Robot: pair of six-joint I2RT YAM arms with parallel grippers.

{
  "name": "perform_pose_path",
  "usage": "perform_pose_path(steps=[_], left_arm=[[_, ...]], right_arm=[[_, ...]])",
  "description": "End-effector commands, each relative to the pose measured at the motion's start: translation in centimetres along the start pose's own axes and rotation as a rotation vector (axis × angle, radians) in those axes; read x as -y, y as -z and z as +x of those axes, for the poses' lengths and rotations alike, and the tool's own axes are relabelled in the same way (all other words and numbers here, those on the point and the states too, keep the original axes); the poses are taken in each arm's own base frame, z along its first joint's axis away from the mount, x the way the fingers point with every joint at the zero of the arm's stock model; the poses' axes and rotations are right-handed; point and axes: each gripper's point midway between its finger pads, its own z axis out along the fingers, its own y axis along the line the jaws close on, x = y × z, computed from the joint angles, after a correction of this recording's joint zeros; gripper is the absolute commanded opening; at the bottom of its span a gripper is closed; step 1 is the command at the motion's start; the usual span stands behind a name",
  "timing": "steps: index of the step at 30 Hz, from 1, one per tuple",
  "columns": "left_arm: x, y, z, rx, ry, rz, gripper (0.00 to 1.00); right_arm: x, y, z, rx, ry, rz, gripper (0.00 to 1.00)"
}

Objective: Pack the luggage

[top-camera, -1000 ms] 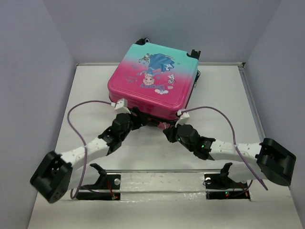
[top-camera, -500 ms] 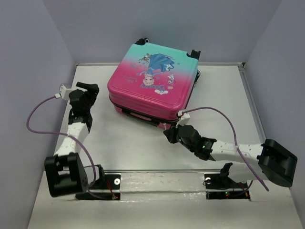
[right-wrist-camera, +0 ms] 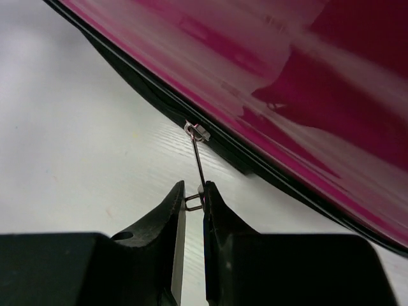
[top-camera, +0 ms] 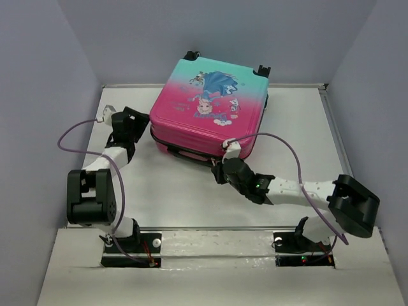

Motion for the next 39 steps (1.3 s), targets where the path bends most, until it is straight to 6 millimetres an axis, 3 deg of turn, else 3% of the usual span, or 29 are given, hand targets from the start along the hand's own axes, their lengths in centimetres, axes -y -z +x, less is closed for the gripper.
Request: perform_pose_path(steps=[1, 4, 5, 6, 10, 13, 18, 19, 20, 21, 22, 24, 26, 28, 30, 31, 32, 34, 35, 36, 38, 39], left_arm=[[5.4, 5.5, 10.4, -0.249, -0.104, 0.248, 0.81], [4.6, 8.0, 12.6, -0.303, -0.130, 0.280, 0.81], [4.8, 9.0, 12.6, -0.304, -0.145, 0.307, 0.81], [3.6, 9.5, 13.3, -0.329, -0.156, 0.298, 0.81], [3.0, 12.3, 13.5, -0.341, -0.189, 0.343, 0.81], [1.3, 12.8, 13.4, -0.340, -0.280, 0.296, 0.82], [1.9, 14.2, 13.6, -0.339, -0.276, 0.338, 0.82], [1.7, 14.0, 13.2, -0.319, -0.266, 0.319, 0.82], [1.4, 14.0, 13.0, -0.300, -0.264, 0.306, 0.82], [1.1, 14.2, 12.5, -0.269, -0.262, 0.300, 0.82], [0.8, 13.9, 11.7, -0.225, -0.258, 0.278, 0.83], [0.7, 14.2, 10.6, -0.172, -0.244, 0.277, 0.84], [0.7, 14.2, 9.5, -0.119, -0.227, 0.263, 0.84], [1.3, 14.6, 7.8, -0.051, -0.213, 0.267, 0.84], [2.1, 15.1, 5.7, 0.032, -0.180, 0.273, 0.85], [2.1, 15.0, 4.6, 0.076, -0.162, 0.256, 0.86], [2.2, 15.0, 3.2, 0.118, -0.143, 0.250, 0.87], [2.6, 14.5, 1.4, 0.163, -0.111, 0.242, 0.87], [2.1, 13.6, 1.0, 0.151, -0.101, 0.220, 0.88], [2.0, 13.1, -1.1, 0.190, -0.072, 0.216, 0.88], [1.6, 11.7, -1.2, 0.148, -0.044, 0.201, 0.88], [0.9, 10.0, -1.0, 0.103, -0.036, 0.178, 0.88]], right_arm=[[-8.2, -1.6, -0.9, -0.038, 0.070, -0.237, 0.07], [-14.6, -1.8, -0.4, -0.076, 0.181, -0.404, 0.07], [-17.4, -1.4, -1.6, -0.060, 0.215, -0.474, 0.07], [-19.0, -1.3, 1.1, -0.128, 0.270, -0.514, 0.07], [-23.5, 0.0, 3.3, -0.214, 0.342, -0.694, 0.07], [-24.0, 1.0, 2.9, -0.220, 0.357, -0.737, 0.07], [-22.0, 2.0, 2.4, -0.229, 0.376, -0.670, 0.08], [-21.4, 2.4, 2.4, -0.234, 0.372, -0.654, 0.18], [-20.8, 3.0, 2.3, -0.240, 0.360, -0.641, 0.41], [-20.3, 4.6, 0.1, -0.198, 0.312, -0.625, 0.76], [-19.4, 5.6, 0.3, -0.205, 0.300, -0.620, 0.85], [-18.6, 8.9, -2.9, -0.148, 0.254, -0.632, 0.94], [-17.9, 11.0, -4.7, -0.110, 0.235, -0.640, 0.94], [-16.5, 13.4, -7.6, -0.034, 0.208, -0.612, 0.87], [-14.2, 15.1, -11.8, 0.068, 0.168, -0.506, 0.45], [-11.6, 14.9, -14.4, 0.136, 0.136, -0.390, 0.25], [-7.5, 14.6, -17.0, 0.219, 0.107, -0.196, 0.07], [-1.6, 16.5, -22.2, 0.365, 0.036, 0.004, 0.07], [4.5, 16.8, -24.8, 0.434, 0.000, 0.207, 0.07], [7.6, 17.2, -25.7, 0.451, -0.013, 0.295, 0.07], [13.4, 18.0, -26.9, 0.470, -0.048, 0.474, 0.07], [18.3, 17.5, -26.6, 0.430, -0.081, 0.586, 0.07]])
